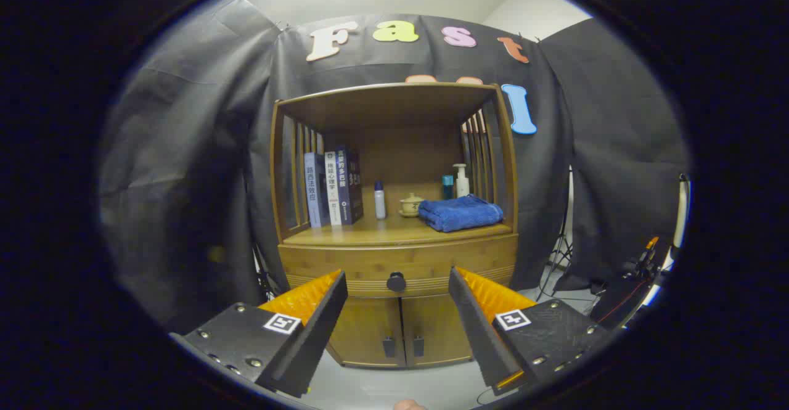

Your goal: Pull open the drawer, take out the items inside it, and place them on the countertop above the cabinet.

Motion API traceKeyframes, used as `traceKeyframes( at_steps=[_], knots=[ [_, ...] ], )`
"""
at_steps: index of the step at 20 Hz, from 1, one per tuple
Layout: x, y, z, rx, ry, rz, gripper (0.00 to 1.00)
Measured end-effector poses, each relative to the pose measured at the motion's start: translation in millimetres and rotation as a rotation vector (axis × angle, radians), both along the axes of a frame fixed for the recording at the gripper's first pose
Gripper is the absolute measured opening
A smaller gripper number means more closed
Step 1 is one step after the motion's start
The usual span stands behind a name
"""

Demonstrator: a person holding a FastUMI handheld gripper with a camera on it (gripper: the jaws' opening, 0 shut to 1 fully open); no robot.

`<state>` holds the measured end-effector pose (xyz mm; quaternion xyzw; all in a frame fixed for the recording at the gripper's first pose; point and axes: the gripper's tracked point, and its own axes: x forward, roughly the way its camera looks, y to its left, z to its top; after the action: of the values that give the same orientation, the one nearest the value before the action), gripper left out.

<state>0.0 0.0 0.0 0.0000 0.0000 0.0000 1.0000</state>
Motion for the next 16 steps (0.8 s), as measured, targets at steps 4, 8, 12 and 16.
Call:
traceKeyframes(
  at_steps=[4, 8, 12, 16],
  knots=[
    [-0.2, -9.5, 6.7, 0.018, -0.018, -0.012, 0.99],
    [-0.2, -2.9, 5.7, 0.017, -0.015, -0.006, 0.99],
    [0.9, 6.9, 2.3, -0.019, -0.015, 0.008, 0.99],
    [5.6, 14.0, -1.3, -0.046, -0.032, 0.023, 0.99]
  ],
)
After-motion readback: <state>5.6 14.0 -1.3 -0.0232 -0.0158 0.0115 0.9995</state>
